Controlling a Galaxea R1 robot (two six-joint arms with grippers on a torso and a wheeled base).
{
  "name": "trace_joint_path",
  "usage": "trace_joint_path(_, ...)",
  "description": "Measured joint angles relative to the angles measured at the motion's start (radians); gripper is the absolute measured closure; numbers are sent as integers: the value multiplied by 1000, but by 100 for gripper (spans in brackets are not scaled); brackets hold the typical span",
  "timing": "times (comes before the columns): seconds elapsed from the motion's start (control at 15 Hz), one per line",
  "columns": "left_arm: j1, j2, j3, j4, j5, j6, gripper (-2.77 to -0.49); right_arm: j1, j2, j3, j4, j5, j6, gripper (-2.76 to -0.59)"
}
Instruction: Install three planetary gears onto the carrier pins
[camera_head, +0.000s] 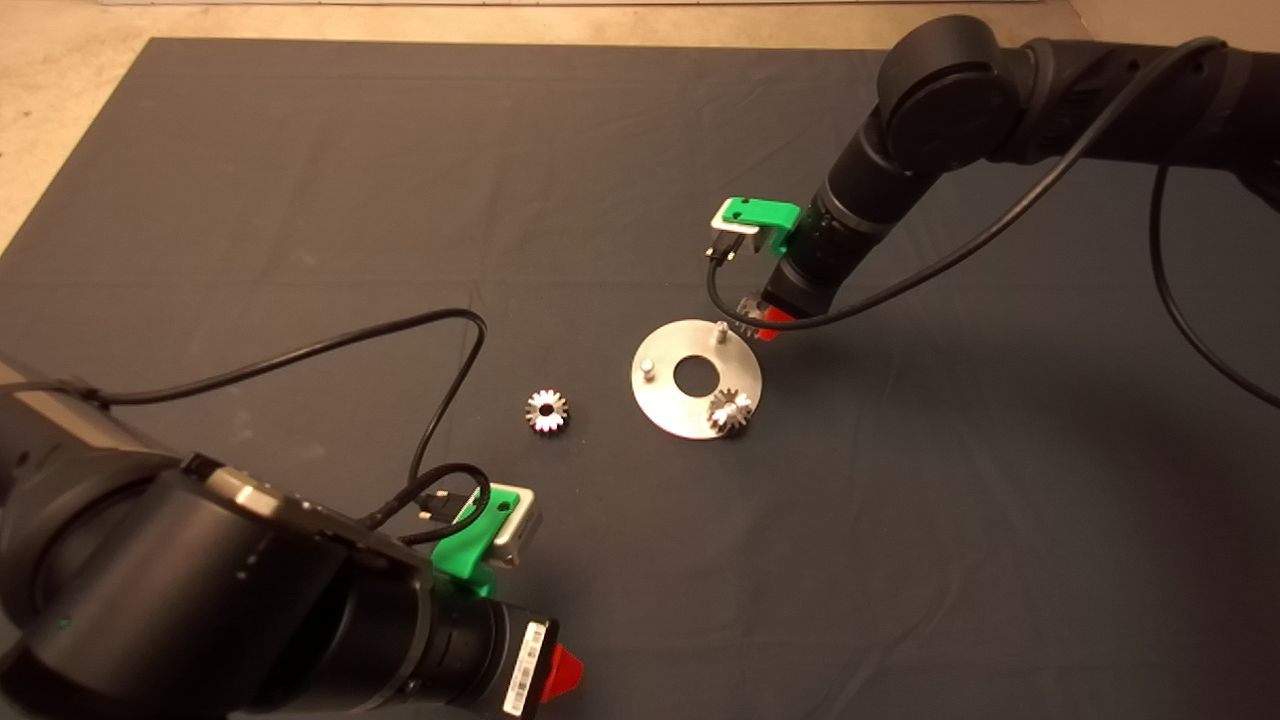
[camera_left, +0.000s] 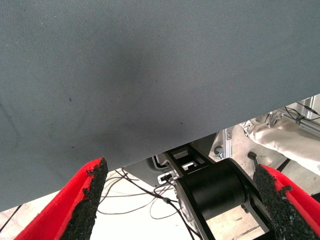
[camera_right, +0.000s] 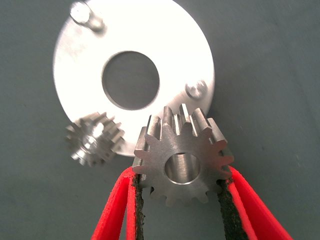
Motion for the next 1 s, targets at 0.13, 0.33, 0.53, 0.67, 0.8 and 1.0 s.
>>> trace_joint_path(0.13,0,0,0,0,0,0,-207,0,18,-1,0,7,0,-81)
trace_joint_path(0.33,0,0,0,0,0,0,-207,-1,18,-12,0,8,0,-81)
trace_joint_path(0.53,0,0,0,0,-1,0,-207,-25,18,-33,-1,7,0,-81)
trace_joint_path(0.67,0,0,0,0,-1,0,-207,-39,18,-33,0,7,0,-81)
trace_joint_path(0.8,0,0,0,0,-1,0,-207,-39,18,-33,0,7,0,-81)
trace_joint_path(1.0,0,0,0,0,-1,0,-207,-39,22,-52,0,7,0,-81)
